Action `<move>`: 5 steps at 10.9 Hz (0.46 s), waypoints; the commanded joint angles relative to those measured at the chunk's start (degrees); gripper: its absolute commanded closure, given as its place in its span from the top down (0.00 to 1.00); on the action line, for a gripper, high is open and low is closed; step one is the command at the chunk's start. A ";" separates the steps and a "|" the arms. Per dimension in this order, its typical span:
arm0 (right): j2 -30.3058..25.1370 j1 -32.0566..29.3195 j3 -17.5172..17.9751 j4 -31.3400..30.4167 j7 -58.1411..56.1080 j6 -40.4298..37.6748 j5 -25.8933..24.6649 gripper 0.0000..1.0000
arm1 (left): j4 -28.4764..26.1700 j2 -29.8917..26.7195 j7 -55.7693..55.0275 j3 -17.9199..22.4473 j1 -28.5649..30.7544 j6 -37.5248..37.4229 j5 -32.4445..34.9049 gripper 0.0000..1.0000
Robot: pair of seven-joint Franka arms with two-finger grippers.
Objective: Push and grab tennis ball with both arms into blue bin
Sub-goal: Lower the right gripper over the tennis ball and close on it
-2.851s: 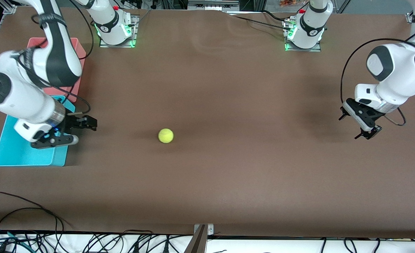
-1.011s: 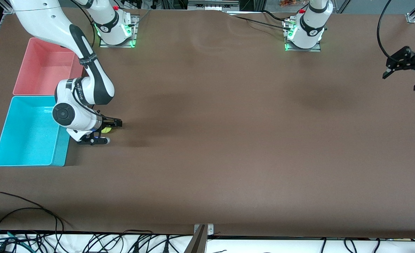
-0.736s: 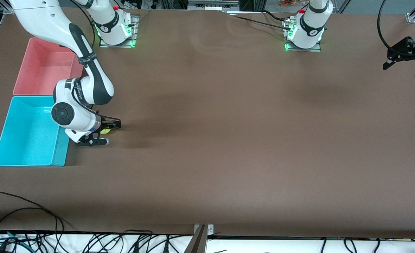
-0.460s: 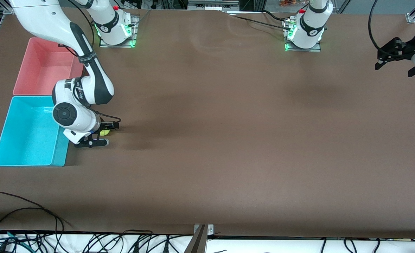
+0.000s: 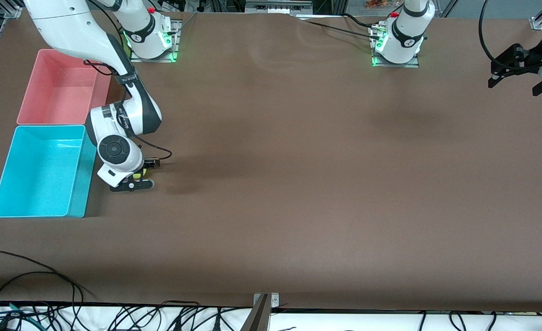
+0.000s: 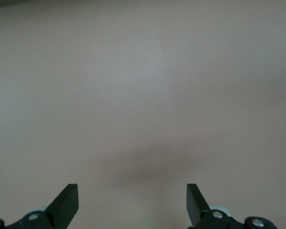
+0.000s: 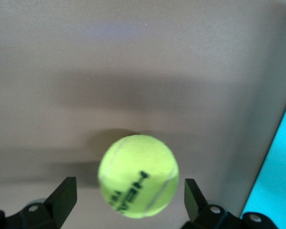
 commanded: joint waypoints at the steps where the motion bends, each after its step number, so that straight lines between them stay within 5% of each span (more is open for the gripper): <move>1: 0.85 0.84 -0.16 0.33 3.65 0.28 -5.65 1.00 | 4.20 2.24 -1.10 -0.11 -0.20 -3.39 1.00 1.00; 5: 2.17 0.76 -0.25 0.33 4.81 3.44 -6.02 1.00 | 4.38 3.20 -3.28 -0.20 -0.28 -5.59 0.65 1.00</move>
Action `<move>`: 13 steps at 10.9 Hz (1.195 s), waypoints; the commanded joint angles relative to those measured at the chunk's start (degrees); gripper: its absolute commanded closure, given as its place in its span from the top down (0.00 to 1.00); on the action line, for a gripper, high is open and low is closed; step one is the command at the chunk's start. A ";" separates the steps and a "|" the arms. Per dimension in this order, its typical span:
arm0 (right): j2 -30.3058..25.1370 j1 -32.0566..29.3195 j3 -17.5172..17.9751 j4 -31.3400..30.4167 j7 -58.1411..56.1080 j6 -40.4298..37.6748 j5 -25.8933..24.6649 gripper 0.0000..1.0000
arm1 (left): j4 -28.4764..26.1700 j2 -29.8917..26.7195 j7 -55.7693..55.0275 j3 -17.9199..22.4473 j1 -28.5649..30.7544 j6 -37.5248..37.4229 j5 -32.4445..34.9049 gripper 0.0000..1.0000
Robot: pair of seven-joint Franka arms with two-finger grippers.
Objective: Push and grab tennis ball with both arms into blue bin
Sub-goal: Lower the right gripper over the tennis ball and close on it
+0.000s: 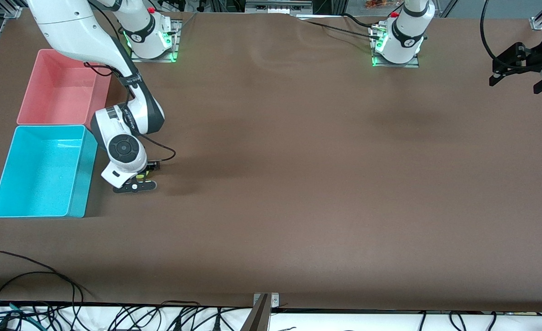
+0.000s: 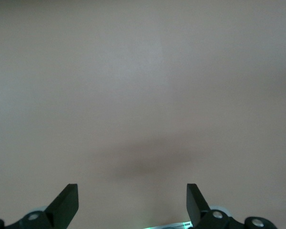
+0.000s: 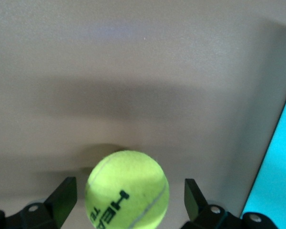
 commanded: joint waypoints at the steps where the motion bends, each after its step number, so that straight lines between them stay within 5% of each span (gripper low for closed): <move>1: 0.79 0.16 -0.23 0.32 1.42 0.96 -0.86 0.97 | 3.16 2.31 -6.38 -0.23 -0.46 -4.82 0.56 1.00; 3: 0.79 0.68 -0.14 -0.03 5.97 0.35 -0.86 0.35 | 7.81 5.28 -7.83 -2.07 -0.98 -6.07 1.00 1.00; 4: 0.79 0.68 -0.14 -0.03 6.25 -0.44 -0.95 0.17 | 10.61 6.60 -7.57 -1.30 -0.99 -6.07 0.65 1.00; 8: 0.53 0.68 -0.05 1.28 5.21 -0.97 -0.78 0.19 | 11.26 7.94 -7.38 -0.41 -1.51 -5.81 -0.58 1.00; 10: 0.70 0.51 0.03 6.35 4.94 -8.14 -0.34 0.19 | 11.26 7.94 -7.04 -0.32 -0.72 -5.81 -0.84 1.00; 13: 0.88 -0.19 -0.05 12.86 -1.72 -15.18 7.81 0.18 | 11.26 7.94 -7.47 -0.50 -1.42 -5.81 -0.84 1.00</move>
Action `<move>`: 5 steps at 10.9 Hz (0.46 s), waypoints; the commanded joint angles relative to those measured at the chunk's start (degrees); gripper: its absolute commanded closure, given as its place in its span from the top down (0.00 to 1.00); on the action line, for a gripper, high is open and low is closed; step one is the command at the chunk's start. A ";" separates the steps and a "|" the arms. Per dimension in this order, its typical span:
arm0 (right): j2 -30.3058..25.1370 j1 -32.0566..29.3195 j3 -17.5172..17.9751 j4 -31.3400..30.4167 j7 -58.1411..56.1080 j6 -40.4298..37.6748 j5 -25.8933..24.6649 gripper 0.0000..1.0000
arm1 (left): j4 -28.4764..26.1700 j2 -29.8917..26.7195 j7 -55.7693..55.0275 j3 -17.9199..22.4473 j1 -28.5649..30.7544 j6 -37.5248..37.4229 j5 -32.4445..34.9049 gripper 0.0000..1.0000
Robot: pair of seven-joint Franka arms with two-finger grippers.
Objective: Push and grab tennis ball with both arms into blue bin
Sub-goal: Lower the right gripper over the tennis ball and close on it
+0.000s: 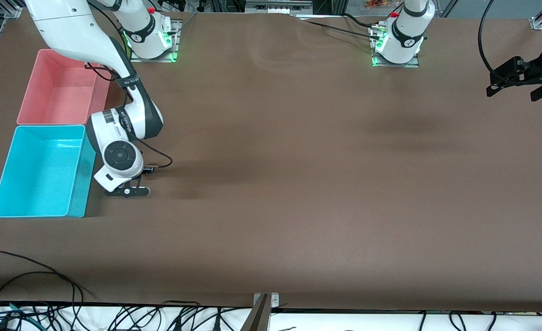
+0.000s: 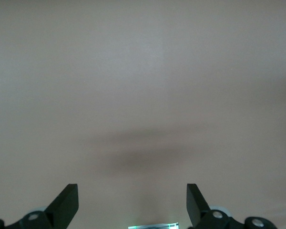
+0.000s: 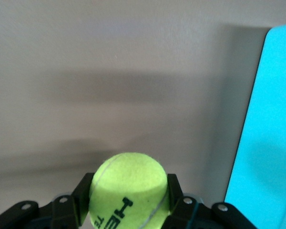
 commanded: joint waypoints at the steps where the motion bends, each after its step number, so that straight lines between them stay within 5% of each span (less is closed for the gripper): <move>1: 1.32 -0.61 -0.13 9.34 -6.04 -9.36 7.29 0.18 | 2.24 0.99 -0.65 0.10 -0.64 -1.55 -0.54 1.00; 5: 1.06 -8.24 -0.21 19.27 -11.99 -17.71 17.13 0.18 | 2.24 0.99 -0.21 0.10 -0.64 -1.55 -0.46 1.00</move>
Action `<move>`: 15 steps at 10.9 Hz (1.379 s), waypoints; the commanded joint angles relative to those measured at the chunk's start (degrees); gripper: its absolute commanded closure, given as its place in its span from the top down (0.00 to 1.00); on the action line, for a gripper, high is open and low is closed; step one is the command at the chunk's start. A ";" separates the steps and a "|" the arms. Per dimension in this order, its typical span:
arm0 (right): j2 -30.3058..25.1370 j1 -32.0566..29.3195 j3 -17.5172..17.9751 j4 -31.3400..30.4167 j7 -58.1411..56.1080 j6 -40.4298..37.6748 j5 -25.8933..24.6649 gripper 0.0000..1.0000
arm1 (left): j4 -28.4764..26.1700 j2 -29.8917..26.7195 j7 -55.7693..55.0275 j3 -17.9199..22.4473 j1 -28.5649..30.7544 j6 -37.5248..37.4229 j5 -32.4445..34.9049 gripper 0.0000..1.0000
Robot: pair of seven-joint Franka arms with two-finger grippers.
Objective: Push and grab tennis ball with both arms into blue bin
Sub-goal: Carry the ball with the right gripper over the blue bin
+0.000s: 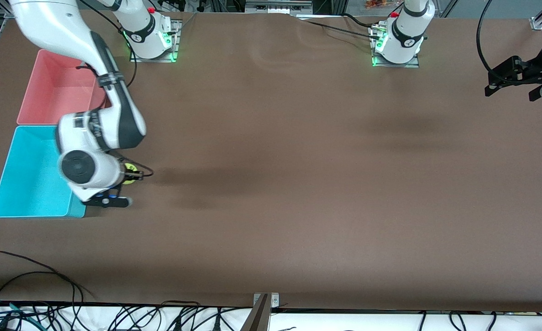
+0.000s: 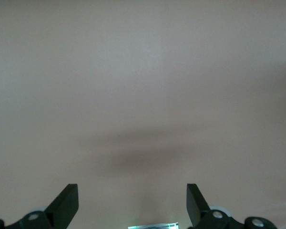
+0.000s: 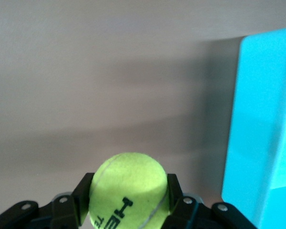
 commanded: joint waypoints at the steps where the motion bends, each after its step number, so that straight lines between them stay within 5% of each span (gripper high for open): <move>1: 0.70 -7.59 0.27 8.80 -9.41 -9.63 6.59 0.18 | 2.18 0.98 -0.21 0.15 -0.63 -1.51 -0.44 1.00; 4: -1.14 -14.09 -0.78 9.08 -15.68 -12.91 6.25 0.18 | 2.09 0.98 -0.12 0.06 -0.11 -1.51 -0.35 1.00; 7: -4.82 -15.17 -7.36 2.69 -26.79 -12.40 6.60 0.16 | 2.18 0.98 -0.21 -0.02 -0.55 -1.51 -0.26 1.00; 11: -12.03 -15.69 -10.63 -16.45 -31.32 4.79 7.04 0.14 | 2.09 1.16 -0.21 0.06 -0.11 -1.51 -0.26 1.00; 15: -12.31 -18.23 -11.60 -27.37 -38.42 17.90 7.04 0.14 | 2.18 1.25 -0.21 0.06 0.15 -1.51 -0.17 1.00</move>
